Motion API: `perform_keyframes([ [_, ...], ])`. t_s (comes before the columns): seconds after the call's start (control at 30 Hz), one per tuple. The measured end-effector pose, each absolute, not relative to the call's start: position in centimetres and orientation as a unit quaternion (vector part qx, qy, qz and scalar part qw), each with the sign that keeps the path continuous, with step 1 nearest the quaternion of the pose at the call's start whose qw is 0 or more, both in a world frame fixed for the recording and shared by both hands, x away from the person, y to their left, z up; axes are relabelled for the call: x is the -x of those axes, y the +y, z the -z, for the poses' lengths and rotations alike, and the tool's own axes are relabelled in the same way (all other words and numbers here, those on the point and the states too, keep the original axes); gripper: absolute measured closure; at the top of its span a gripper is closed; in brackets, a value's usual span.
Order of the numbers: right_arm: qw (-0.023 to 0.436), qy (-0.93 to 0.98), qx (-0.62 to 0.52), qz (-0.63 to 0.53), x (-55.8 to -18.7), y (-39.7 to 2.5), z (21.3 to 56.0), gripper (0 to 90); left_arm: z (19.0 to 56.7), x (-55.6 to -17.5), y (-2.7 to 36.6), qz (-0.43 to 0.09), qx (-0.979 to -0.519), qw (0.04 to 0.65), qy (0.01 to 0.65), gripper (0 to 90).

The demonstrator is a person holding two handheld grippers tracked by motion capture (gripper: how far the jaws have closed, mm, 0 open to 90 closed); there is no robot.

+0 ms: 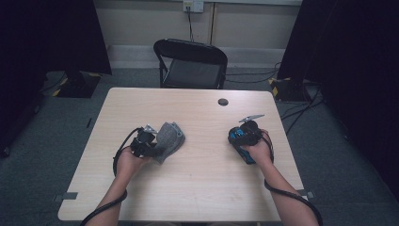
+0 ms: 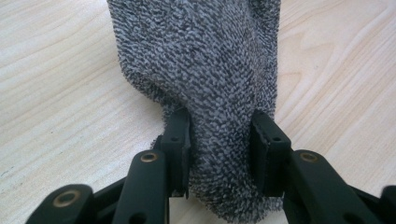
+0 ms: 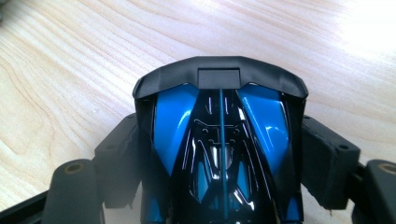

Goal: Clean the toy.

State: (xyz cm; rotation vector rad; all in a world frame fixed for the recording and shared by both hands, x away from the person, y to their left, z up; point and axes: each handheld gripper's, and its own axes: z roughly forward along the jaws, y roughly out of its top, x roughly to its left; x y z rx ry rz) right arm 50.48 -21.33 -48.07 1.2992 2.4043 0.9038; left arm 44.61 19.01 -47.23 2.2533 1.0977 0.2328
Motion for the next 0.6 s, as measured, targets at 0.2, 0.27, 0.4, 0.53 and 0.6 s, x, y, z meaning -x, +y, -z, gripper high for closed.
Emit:
perform_keyframes([
  [0.2,0.132,0.829,-0.446,-0.309,-50.51,-21.35,48.38,25.1,47.29,-44.55,19.00,-0.087,-0.851,0.308,0.417,61.3],
  [0.27,0.133,0.830,-0.446,-0.308,-50.51,-21.33,48.50,25.1,47.30,-44.56,19.01,-0.087,-0.850,0.308,0.418,60.7],
  [0.4,0.132,0.831,-0.444,-0.306,-50.52,-21.27,48.58,25.0,47.27,-44.61,19.01,-0.087,-0.852,0.307,0.416,60.4],
  [0.53,0.131,0.831,-0.447,-0.303,-50.59,-21.25,48.78,25.0,47.25,-44.66,19.02,-0.085,-0.853,0.306,0.415,59.4],
  [0.6,0.131,0.833,-0.444,-0.301,-50.58,-21.20,48.91,25.0,47.28,-44.70,19.07,-0.084,-0.853,0.305,0.416,58.0],
])
